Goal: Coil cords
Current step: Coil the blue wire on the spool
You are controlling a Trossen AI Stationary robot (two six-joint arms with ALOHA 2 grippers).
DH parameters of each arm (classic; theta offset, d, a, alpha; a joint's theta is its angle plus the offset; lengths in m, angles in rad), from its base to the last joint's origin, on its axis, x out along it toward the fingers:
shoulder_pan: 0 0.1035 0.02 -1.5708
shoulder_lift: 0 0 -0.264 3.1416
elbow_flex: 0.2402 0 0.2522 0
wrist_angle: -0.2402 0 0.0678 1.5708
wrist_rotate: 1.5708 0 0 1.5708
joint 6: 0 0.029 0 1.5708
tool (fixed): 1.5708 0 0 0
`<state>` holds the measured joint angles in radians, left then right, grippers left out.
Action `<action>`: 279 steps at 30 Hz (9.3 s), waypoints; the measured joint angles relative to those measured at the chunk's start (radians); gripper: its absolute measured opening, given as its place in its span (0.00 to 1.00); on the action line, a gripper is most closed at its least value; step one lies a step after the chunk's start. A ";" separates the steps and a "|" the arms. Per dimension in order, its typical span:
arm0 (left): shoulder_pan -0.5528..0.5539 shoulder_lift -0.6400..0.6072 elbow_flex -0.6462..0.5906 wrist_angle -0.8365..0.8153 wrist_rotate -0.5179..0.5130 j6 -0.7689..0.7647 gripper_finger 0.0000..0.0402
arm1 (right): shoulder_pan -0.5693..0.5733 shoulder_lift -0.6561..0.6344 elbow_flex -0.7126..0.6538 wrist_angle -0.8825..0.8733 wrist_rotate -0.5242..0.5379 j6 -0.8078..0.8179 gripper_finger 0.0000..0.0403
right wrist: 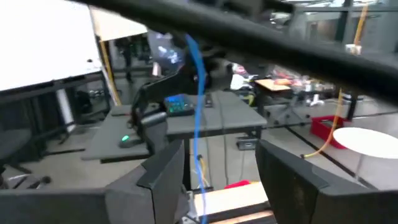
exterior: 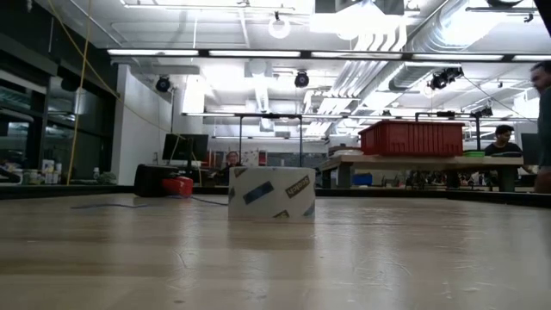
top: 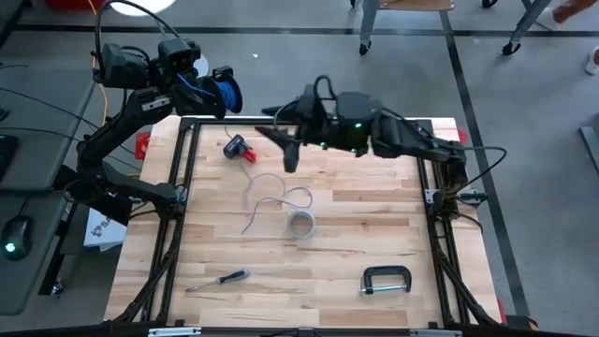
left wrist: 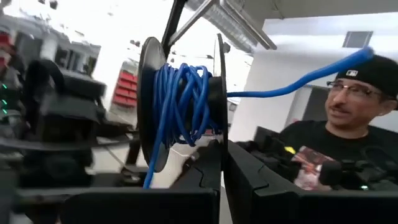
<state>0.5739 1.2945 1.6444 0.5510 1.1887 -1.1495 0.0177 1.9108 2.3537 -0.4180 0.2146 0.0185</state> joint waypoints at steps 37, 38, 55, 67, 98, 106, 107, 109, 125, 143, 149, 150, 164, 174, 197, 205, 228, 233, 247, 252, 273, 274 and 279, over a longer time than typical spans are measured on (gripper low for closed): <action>-0.033 0.001 0.000 -0.233 -0.207 0.735 0.00 | -0.082 0.129 0.002 0.051 -0.018 -0.045 0.48; -0.033 0.001 0.000 -0.233 -0.218 0.737 0.00 | -0.082 0.127 0.002 0.054 -0.021 -0.045 0.48; -0.041 0.001 0.000 -0.216 -0.285 0.777 0.00 | -0.082 0.127 0.002 0.095 -0.052 0.028 0.34; -0.056 0.001 0.000 -0.209 -0.305 0.764 0.00 | -0.080 0.127 0.002 0.094 -0.058 -0.017 0.34; -0.123 0.001 0.000 -0.209 -0.302 0.739 0.00 | -0.058 0.093 0.003 0.109 -0.218 0.003 0.34; -0.147 0.010 0.000 -0.207 -0.331 0.750 0.00 | -0.055 0.104 0.002 0.109 -0.192 0.002 0.34; -0.150 0.010 0.000 -0.207 -0.337 0.751 0.00 | -0.055 0.104 0.002 0.109 -0.176 0.001 0.34; -0.155 0.010 0.000 -0.208 -0.339 0.758 0.00 | -0.055 0.104 0.002 0.109 -0.166 -0.002 0.34; -0.171 0.029 0.000 -0.149 -0.372 0.758 0.00 | -0.056 0.104 0.002 0.101 -0.200 0.001 0.34; -0.171 0.028 0.000 -0.133 -0.424 0.759 0.00 | -0.047 0.104 0.002 0.092 -0.181 0.000 0.04; -0.153 0.020 0.000 -0.154 -0.458 0.775 0.00 | -0.016 0.097 0.002 0.055 -0.170 0.000 0.00; -0.138 0.012 0.000 -0.176 -0.457 0.774 0.00 | -0.010 0.095 0.002 0.035 -0.170 0.000 0.00; 0.010 -0.140 0.000 -0.656 -0.385 0.362 0.00 | 0.057 -0.025 0.003 -0.170 -0.162 -0.019 0.00; 0.003 -0.171 0.000 -0.989 -0.300 0.214 0.00 | 0.084 -0.095 0.003 -0.203 -0.174 -0.089 0.00; -0.295 -0.006 0.000 -0.567 -0.203 -0.295 0.00 | -0.010 -0.133 0.002 -0.216 -0.222 -0.234 0.00; -0.356 0.094 0.000 -0.339 -0.205 -0.402 0.00 | -0.013 -0.122 0.001 -0.158 -0.243 -0.244 0.00; -0.321 0.200 0.000 0.195 -0.301 -0.215 0.00 | -0.003 -0.079 0.002 -0.033 -0.272 -0.128 0.27; -0.291 0.188 0.000 0.199 -0.318 -0.152 0.00 | 0.017 -0.075 0.002 -0.045 -0.219 -0.130 0.37; -0.246 0.152 0.000 0.200 -0.348 -0.098 0.00 | 0.013 -0.030 0.002 -0.050 -0.056 -0.175 0.41; -0.246 0.152 0.004 0.200 -0.348 -0.098 0.00 | 0.008 -0.018 0.002 -0.042 -0.039 -0.181 0.41; -0.230 0.154 0.074 0.195 -0.345 -0.071 0.00 | -0.011 0.008 0.002 0.000 -0.070 -0.102 0.41; -0.230 0.154 0.074 0.195 -0.346 -0.069 0.00 | -0.011 0.008 0.002 0.001 -0.070 -0.098 0.41; -0.230 0.154 0.074 0.195 -0.360 -0.069 0.00 | -0.011 0.008 0.002 0.023 -0.096 -0.079 0.41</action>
<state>0.3435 1.4490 1.7184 0.7456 0.8290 -1.2182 0.0063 1.9190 2.3558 -0.3952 0.1184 -0.0601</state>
